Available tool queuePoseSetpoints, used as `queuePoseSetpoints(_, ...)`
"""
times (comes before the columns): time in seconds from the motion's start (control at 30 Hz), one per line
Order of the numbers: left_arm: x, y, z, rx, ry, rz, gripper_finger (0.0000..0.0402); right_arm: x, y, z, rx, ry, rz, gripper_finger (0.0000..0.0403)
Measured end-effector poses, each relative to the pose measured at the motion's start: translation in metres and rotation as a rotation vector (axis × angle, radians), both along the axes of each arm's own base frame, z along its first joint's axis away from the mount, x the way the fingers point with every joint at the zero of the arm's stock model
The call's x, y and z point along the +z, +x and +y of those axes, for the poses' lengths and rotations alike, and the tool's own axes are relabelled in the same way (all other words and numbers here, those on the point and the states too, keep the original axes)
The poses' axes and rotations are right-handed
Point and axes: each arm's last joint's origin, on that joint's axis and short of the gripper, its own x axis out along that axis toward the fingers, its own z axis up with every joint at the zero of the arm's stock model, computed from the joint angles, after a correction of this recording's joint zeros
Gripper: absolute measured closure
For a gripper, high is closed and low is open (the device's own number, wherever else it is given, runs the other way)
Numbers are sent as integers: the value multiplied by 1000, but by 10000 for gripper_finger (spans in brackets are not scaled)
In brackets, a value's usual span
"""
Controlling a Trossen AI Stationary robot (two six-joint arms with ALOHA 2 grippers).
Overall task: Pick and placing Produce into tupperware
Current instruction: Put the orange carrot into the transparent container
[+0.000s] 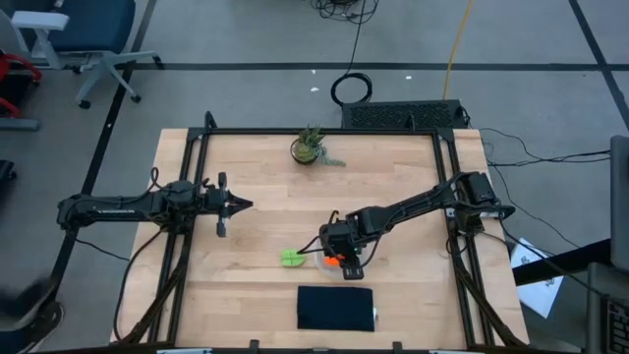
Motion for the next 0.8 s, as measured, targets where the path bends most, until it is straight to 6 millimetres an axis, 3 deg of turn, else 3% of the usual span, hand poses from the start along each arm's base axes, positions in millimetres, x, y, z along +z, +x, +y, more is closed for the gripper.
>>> queuePoseSetpoints(0.8, -2, 0, 0, 1, -9, 23, 376, 0, 0, 1, 10, 26, 6, 218)
